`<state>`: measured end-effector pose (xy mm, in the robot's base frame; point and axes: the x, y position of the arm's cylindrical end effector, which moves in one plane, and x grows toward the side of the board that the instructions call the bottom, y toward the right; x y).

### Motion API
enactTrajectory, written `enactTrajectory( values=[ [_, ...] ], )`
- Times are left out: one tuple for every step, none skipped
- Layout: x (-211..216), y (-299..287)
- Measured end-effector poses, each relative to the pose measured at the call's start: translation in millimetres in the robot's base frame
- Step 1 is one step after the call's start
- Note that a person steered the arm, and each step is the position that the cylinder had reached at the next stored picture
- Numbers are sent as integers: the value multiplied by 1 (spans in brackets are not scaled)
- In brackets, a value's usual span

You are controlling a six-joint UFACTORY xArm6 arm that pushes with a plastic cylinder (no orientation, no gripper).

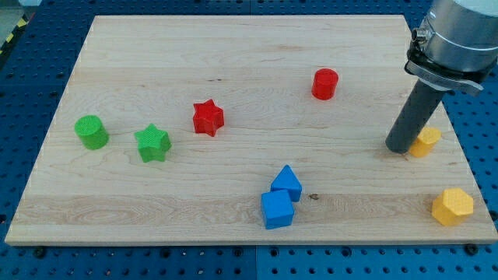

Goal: Move the yellow heart closer to yellow hexagon

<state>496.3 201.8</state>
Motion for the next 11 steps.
enactTrajectory(
  values=[
    [-7, -16],
    [-31, -25],
    [-38, -11],
    [-41, 7],
    [-41, 12],
    [-42, 33],
    [-42, 33],
    [-33, 34],
    [-3, 38],
    [-3, 38],
    [27, 41]
  ],
)
